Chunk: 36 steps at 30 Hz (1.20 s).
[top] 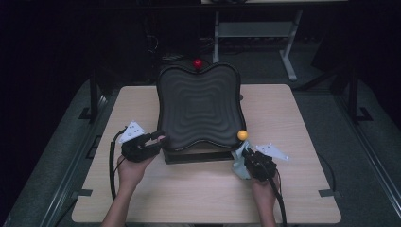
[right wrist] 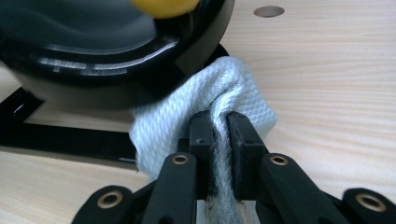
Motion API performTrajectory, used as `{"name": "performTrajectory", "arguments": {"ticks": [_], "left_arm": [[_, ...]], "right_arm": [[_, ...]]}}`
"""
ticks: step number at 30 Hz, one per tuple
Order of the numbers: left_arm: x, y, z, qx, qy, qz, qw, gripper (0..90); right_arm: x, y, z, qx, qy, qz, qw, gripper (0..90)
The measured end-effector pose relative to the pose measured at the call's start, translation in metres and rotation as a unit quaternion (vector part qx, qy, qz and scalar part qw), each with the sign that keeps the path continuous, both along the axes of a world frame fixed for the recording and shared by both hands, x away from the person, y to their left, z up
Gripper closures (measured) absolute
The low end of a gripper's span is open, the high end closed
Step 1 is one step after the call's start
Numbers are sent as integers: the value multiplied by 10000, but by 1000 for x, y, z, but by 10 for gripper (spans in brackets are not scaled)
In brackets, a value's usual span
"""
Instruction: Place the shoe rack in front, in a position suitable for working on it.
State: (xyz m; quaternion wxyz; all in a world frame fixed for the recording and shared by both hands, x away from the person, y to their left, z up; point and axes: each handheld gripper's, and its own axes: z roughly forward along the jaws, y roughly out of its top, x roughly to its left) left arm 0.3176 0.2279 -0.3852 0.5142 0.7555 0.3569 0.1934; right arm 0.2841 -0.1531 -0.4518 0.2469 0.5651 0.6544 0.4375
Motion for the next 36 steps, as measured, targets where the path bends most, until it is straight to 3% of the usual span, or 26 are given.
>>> {"name": "performTrajectory", "arguments": {"ticks": [4,9,13,18,20,24,29,33,36], "left_arm": [[-1,2,2,-44,14,72,10000,586],[-5,5,12,-169,-160,134,9996,526],[-8,2,17,-179,-234,93,9995,511],[-11,-5,19,-177,-276,-53,9994,496],[-12,-9,20,-150,-290,-108,9994,491],[-14,-16,20,-163,-316,-242,9991,483],[-17,-30,19,-114,-298,-495,9983,463],[-21,-40,18,-84,-327,-698,9970,446],[-23,-47,18,-44,-358,-825,9959,436]], "right_arm": [[6,1,-13,-95,309,134,9994,811],[8,-6,-6,-26,118,105,9999,810],[10,-2,-11,-66,239,164,9996,816],[6,8,-16,-48,382,456,9982,815],[8,10,-11,-119,298,516,9982,816],[12,8,-4,39,170,462,9988,818],[12,18,-16,61,382,688,9969,819],[10,33,-15,-11,450,1020,9938,821],[11,44,-6,-112,235,1176,9927,822]]}}
